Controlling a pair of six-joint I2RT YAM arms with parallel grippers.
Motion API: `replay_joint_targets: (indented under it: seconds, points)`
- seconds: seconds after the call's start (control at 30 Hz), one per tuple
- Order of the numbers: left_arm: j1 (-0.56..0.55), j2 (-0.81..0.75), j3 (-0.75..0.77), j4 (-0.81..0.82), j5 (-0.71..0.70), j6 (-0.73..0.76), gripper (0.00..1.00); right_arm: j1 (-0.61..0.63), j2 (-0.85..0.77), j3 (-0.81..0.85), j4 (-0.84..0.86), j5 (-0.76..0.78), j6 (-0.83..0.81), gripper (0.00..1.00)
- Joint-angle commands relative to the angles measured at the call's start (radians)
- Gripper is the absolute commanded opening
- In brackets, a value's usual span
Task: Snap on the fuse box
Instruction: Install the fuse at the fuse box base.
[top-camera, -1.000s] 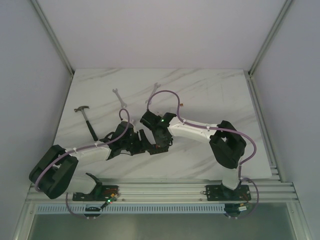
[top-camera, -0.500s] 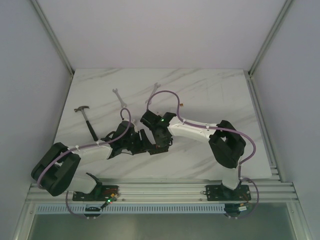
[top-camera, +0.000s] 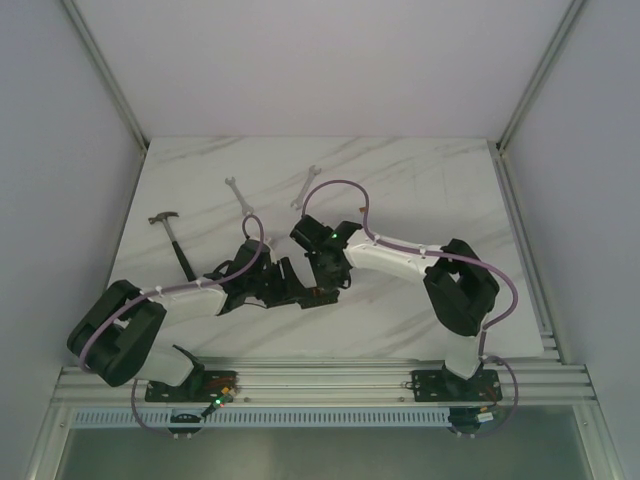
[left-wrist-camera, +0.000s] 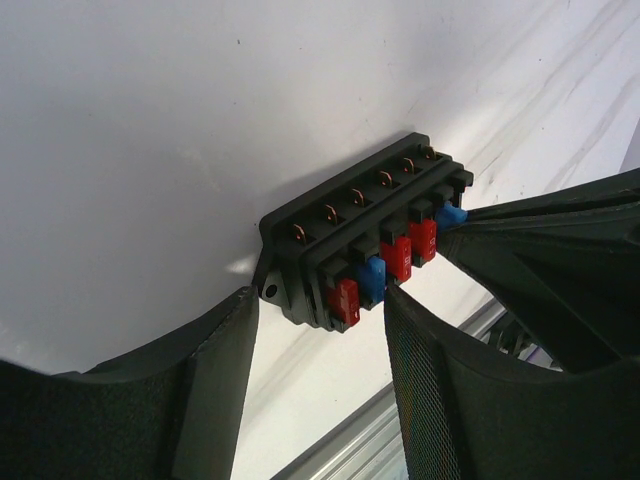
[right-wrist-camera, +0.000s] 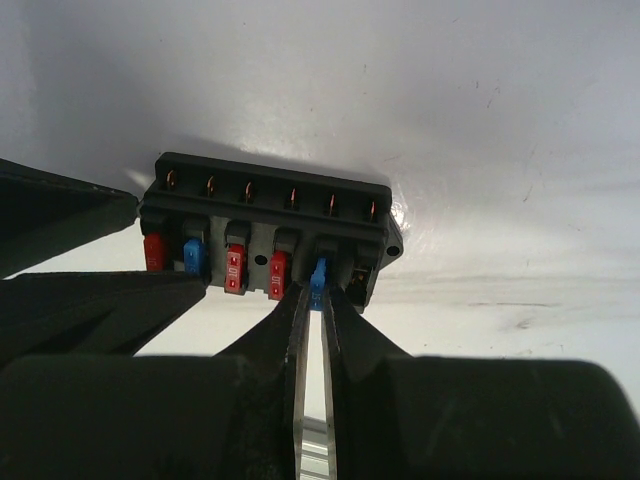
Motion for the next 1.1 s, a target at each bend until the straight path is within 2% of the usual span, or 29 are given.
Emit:
replay_joint_targets:
  seconds: [0.0, 0.17, 0.47, 0.53, 0.77, 1.07]
  points:
    - [-0.002, 0.036, -0.007, -0.054, -0.020, 0.006, 0.62, -0.010, 0.057, -0.064, -0.091, 0.023, -0.027, 0.00]
    - [-0.001, 0.039, -0.007, -0.055, -0.020, 0.004, 0.61, -0.006, 0.026, -0.011, -0.097, 0.022, -0.029, 0.08]
    - [-0.001, 0.033, -0.007, -0.055, -0.013, 0.008, 0.61, 0.011, 0.017, 0.049, -0.078, 0.018, -0.021, 0.31]
    - [-0.001, 0.033, -0.006, -0.054, -0.013, 0.009, 0.61, 0.013, 0.011, 0.065, -0.077, 0.032, -0.016, 0.33]
    - [-0.001, 0.035, -0.005, -0.056, -0.012, 0.010, 0.61, 0.015, 0.007, 0.087, -0.075, 0.055, -0.001, 0.33]
    - [-0.001, 0.034, -0.007, -0.054, -0.012, 0.007, 0.61, 0.020, 0.031, 0.092, -0.076, 0.072, 0.011, 0.19]
